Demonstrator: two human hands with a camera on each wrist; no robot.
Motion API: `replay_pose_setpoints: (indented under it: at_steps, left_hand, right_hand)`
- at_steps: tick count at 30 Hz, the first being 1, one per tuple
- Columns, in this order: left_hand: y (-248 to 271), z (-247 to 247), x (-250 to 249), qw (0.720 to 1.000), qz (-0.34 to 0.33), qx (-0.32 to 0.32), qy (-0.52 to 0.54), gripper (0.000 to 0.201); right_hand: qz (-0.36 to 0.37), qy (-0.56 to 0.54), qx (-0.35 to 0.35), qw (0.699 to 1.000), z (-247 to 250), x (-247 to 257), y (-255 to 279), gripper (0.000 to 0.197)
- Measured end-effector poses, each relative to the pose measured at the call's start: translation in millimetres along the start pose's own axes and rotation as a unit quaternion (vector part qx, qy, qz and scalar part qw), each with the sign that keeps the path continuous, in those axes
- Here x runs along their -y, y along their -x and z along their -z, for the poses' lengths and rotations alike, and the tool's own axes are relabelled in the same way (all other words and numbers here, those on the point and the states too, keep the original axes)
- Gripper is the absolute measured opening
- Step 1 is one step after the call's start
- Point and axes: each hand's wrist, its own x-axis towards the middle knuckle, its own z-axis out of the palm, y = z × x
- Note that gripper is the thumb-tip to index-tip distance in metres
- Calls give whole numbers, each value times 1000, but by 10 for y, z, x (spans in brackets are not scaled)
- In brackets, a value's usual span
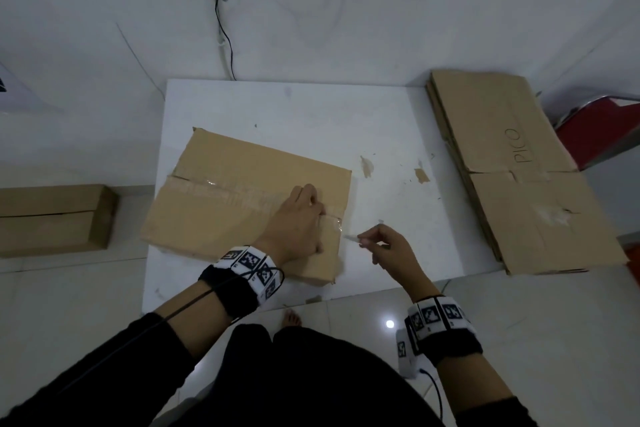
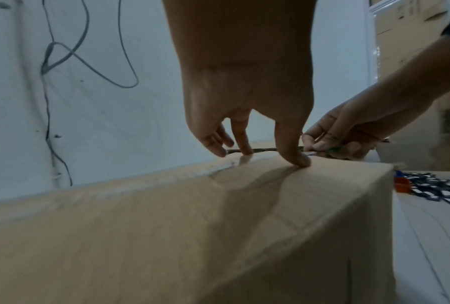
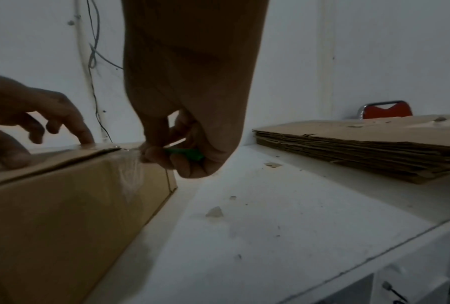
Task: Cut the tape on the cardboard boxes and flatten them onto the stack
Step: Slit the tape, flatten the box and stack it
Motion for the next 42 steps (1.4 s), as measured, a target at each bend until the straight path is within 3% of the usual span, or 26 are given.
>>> replay_pose_setpoints:
  at_steps: [2,4,11,18,21,25,34,42]
  left_hand:
    - [35,-46,-37,999,19,28,27,49]
    - [81,-100,-113,998,37,14,48,29]
    - [120,-479,-170,990,52,-101,84,11]
    - [224,-707,-265,964,106,-149,192,51]
    - [206,-722,-239,944,129,-159,259,48]
    - [172,-706,-243,937,143,-152,281,58]
    - [169,-758,-193,950,136,-140,246,57]
    - [157,-791,-170,954,125,-146,232,58]
  right_hand:
    - [-20,-51,-45,998,55,-9,42,7]
    - [-33,-77,-50,995,83,8,70,18]
    - [9,-39,-59,997,-56,64,30,9]
    - [38,9,-43,998,-261,159,33,13]
    - [54,38,-54,996,-279,153,26,11]
    - [86,69,-81,991,-300,130,-4,14]
    - [89,76,-73,990,-316,96,56,18]
    - [89,69,-105,988,-451,123,-53,22]
